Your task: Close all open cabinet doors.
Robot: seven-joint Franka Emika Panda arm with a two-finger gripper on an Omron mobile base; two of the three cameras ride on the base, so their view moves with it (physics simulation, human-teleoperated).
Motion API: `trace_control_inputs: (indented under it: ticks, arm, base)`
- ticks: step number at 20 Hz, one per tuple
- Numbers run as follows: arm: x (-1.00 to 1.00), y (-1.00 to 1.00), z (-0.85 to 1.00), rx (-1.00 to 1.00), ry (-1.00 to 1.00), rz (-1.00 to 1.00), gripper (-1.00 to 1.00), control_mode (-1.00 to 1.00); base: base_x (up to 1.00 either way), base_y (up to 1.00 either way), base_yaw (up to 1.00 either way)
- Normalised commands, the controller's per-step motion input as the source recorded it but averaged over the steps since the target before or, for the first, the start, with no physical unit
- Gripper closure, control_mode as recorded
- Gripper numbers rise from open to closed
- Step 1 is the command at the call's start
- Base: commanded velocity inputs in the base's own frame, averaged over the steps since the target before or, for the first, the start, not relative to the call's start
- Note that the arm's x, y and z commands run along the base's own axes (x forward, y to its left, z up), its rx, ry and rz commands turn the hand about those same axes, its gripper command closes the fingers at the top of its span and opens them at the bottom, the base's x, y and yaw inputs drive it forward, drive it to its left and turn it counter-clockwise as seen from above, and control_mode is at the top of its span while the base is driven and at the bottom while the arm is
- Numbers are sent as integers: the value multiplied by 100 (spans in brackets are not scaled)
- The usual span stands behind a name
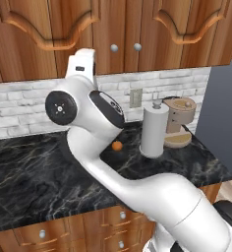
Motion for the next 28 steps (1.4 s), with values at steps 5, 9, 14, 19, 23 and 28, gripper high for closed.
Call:
trace_control_inputs:
  ticks: [5,9,14,19,23,28]
  arm:
    - [-71,-52,-3,21,2,-42,-100,-100]
    - [-64,-79,-5,27,9,-37,-100,-100]
    - [-45,-99,-21,36,18,-34,-100,-100]
    - [-40,-81,-49,35,9,-33,-100,-100]
    - [-32,-32,-71,24,-2,-21,-100,-100]
    - [-38,-29,-58,21,-20,-8,-100,-100]
  base:
    - [0,0,0]
    - [0,0,0]
    - [0,0,0]
    - [0,0,0]
    - [0,0,0]
    - [0,0,0]
